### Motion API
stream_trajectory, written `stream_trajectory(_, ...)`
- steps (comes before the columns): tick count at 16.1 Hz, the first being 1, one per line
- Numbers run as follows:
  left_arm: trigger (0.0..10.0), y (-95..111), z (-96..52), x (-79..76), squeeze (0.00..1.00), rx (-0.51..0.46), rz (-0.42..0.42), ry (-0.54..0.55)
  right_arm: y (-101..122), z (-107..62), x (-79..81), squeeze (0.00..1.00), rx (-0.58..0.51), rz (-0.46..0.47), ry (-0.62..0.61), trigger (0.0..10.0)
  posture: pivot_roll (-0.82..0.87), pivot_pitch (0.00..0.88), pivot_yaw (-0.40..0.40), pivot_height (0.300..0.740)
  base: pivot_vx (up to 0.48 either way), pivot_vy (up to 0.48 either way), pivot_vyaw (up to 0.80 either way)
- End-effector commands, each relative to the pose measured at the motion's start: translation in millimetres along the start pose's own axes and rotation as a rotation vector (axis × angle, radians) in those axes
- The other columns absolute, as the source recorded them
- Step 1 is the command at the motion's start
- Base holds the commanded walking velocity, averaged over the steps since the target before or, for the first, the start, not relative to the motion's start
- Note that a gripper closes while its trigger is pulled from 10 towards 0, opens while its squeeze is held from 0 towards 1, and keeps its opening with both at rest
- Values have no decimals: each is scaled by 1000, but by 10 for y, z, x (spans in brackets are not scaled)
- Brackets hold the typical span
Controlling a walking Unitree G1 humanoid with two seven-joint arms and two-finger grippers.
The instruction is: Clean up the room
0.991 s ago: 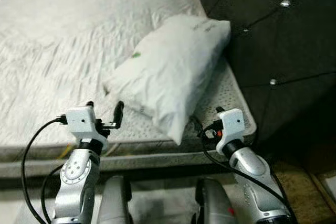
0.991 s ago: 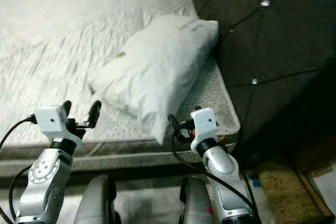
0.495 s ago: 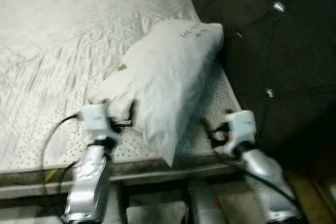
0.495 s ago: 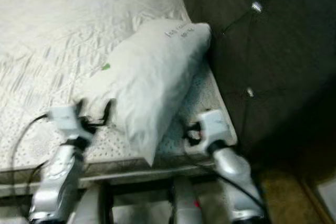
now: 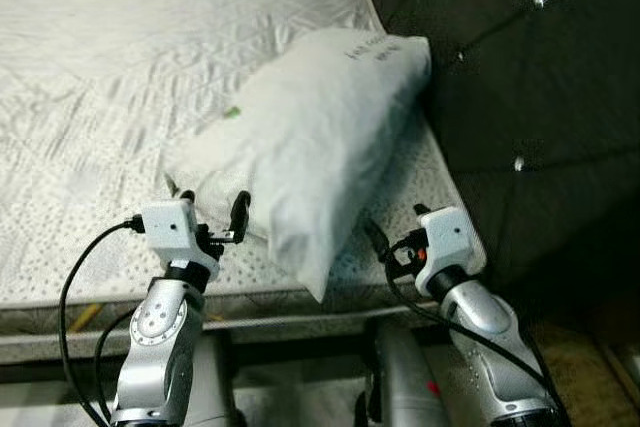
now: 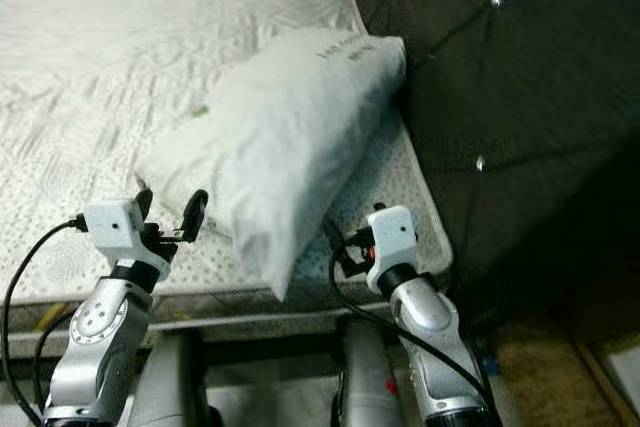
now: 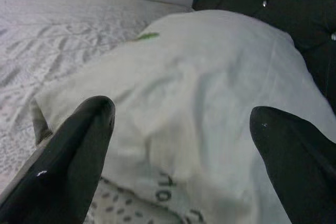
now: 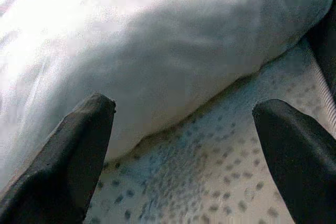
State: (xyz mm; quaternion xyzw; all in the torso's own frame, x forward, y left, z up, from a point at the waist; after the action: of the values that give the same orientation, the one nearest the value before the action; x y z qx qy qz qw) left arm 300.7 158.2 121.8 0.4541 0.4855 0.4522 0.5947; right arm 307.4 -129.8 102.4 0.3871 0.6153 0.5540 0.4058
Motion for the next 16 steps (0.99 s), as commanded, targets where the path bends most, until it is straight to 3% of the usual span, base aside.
stream_trajectory(1, 10000, -42, -30, 26, 0, 21, 3, 5, -32, 12, 31, 0, 24, -9, 28, 10000, -76, 178, -12, 537, 0, 0, 0)
stream_trajectory(6, 10000, 12, -54, 38, 0, 9, 33, -4, -50, 144, 296, 0, 97, 0, 203, 10000, -44, 171, -10, 537, 0, 0, 0)
stream_trajectory(11, 10000, 197, -137, 55, 0, -25, 114, -74, 23, 281, 424, 0, 175, 95, 228, 10000, 6, 166, -3, 537, 0, 0, 0)
stream_trajectory(15, 10000, 184, -477, 279, 0, 27, 172, 17, -48, 356, 557, 0, 270, 163, 189, 10000, 69, 164, -3, 537, 0, 0, 0)
stream_trajectory(16, 10000, 189, -676, 467, 0, 52, 191, 117, -75, 389, 637, 0, 292, 190, 195, 10000, 100, 164, -11, 537, 0, 0, 0)
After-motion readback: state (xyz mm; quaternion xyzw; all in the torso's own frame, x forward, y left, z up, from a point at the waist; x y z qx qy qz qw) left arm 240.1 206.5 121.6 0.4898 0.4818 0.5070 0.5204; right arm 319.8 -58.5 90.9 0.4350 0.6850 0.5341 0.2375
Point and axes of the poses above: a point about 5 cm out from each wrist's last joint towards the gripper, its own z axis pointing out of the wrist towards the gripper, its own y axis along the axis of the wrist's last joint, x = y × z, the point moved 2 cm from there along z, pointing out of the wrist towards the gripper
